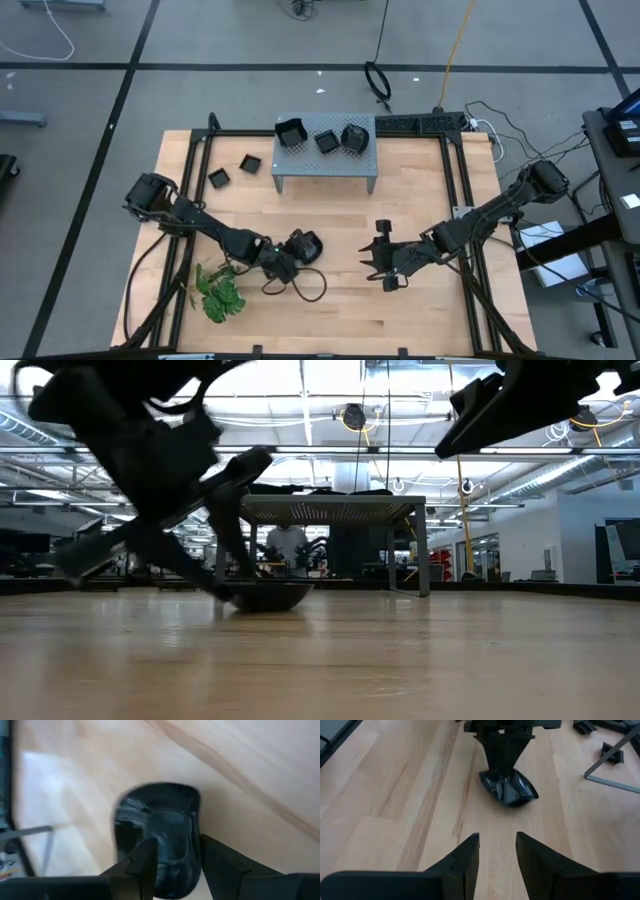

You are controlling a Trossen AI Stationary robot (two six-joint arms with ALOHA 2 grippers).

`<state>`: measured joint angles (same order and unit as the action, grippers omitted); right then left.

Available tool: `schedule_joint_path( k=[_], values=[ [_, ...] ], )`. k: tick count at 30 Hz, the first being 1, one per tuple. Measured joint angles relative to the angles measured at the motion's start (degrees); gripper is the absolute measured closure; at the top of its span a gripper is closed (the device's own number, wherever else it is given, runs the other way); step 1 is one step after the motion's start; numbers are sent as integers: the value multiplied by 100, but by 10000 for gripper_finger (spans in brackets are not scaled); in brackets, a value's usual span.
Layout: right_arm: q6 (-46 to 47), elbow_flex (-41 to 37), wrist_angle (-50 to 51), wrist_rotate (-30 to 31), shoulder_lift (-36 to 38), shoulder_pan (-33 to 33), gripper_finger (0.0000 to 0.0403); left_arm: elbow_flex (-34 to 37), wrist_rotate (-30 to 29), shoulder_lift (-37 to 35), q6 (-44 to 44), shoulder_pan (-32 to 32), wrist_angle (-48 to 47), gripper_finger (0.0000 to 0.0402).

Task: Pick & Place Mini shaped plates
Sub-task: Stack the black leaf shaped plate on top of the black leaf shaped plates on the shelf

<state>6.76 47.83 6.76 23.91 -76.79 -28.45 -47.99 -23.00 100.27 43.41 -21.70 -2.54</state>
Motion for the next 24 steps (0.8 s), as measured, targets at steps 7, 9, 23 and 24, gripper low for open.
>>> schedule_joint_path(
  k=[7, 9, 23, 24],
  values=[
    [-211, 0, -258, 4, 0, 1, 287, -11, 23, 160, 120, 373, 827, 254],
    [-208, 0, -266, 7, 0, 4, 287, -9, -15, 229, 32, 486, 974, 254],
    [-235, -59, -828, 26, -2, 347, 286, -9, -1032, -72, -106, 572, 1366, 254],
    [-360, -114, -961, 23, -1, 403, 285, -9, -1164, -178, -177, 515, 1320, 254]
  ],
)
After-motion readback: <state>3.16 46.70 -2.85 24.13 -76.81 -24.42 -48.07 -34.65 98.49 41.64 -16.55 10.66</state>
